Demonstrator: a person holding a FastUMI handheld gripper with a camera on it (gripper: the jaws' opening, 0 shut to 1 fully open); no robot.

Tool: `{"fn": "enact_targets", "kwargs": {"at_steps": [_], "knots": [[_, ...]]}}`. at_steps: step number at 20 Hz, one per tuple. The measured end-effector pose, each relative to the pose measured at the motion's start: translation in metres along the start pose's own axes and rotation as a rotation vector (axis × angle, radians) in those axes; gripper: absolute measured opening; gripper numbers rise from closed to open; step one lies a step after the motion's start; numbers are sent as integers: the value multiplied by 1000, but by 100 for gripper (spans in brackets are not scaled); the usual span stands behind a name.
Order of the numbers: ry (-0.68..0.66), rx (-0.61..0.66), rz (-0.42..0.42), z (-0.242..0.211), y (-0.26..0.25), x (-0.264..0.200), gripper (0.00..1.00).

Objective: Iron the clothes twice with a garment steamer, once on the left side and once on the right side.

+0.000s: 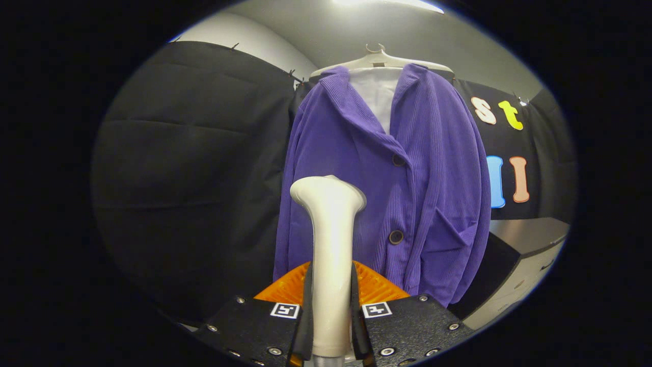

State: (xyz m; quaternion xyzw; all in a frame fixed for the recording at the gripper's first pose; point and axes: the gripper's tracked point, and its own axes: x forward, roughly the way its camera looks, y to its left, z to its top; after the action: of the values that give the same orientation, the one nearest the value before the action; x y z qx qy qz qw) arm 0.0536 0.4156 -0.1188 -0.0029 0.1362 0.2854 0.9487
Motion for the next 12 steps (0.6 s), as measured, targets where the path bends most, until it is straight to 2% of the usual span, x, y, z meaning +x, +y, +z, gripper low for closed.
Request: {"fn": "enact_targets", "kwargs": {"at_steps": [5,12], "knots": [[55,-17,0,-43,4,-10,30],[213,-21,22,-125,7,-30,30]]}}
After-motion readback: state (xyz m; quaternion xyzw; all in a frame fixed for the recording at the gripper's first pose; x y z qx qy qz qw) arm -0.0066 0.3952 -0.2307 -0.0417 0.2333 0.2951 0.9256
